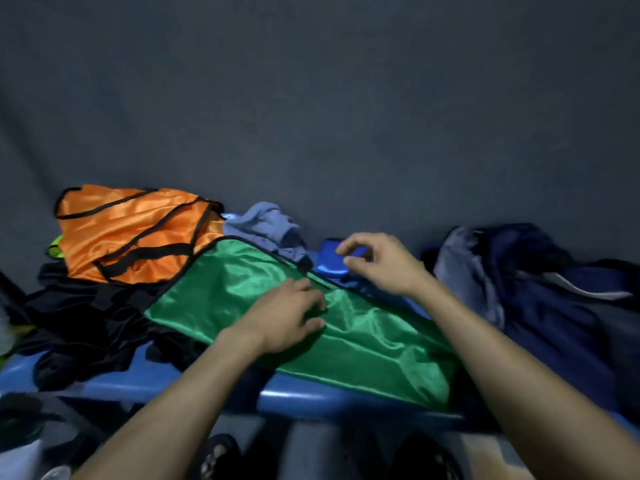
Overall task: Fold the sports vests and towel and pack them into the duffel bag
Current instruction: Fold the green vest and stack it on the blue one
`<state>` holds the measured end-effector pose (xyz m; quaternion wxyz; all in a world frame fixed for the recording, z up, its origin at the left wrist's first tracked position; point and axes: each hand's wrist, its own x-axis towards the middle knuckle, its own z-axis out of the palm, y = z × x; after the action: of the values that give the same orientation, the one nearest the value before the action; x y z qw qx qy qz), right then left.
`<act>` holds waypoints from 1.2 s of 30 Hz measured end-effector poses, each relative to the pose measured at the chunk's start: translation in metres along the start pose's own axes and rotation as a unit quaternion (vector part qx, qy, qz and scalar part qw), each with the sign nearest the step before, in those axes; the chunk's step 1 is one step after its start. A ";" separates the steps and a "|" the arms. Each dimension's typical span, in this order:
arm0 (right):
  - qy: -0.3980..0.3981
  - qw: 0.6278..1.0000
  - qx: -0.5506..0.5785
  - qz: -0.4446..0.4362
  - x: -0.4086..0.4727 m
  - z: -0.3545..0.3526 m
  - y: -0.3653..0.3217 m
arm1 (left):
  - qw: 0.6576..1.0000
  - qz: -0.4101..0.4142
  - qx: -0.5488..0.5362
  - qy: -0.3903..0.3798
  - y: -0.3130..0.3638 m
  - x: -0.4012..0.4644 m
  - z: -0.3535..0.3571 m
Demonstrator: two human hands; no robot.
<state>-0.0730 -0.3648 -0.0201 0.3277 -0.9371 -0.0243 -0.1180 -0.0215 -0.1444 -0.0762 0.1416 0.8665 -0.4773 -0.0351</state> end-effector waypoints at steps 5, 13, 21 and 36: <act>0.128 0.984 -0.088 0.090 -0.117 -0.071 0.067 | 0.998 0.059 -0.017 -0.034 0.035 0.016 0.025; -0.013 0.905 -0.166 0.392 -0.200 -0.107 0.100 | 0.997 0.028 0.030 -0.060 0.044 0.022 0.037; -0.045 0.882 -0.005 0.469 -0.208 -0.088 0.106 | 0.982 0.171 0.001 -0.074 0.126 0.022 0.062; 0.283 0.881 0.264 0.271 -0.177 -0.104 0.107 | 0.960 0.156 -0.149 -0.179 0.117 0.032 0.033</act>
<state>-0.2534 -0.5074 -0.0481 0.5748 -0.7126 0.2941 -0.2745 -0.1064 -0.2374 -0.0728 0.1849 0.7304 -0.6133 -0.2373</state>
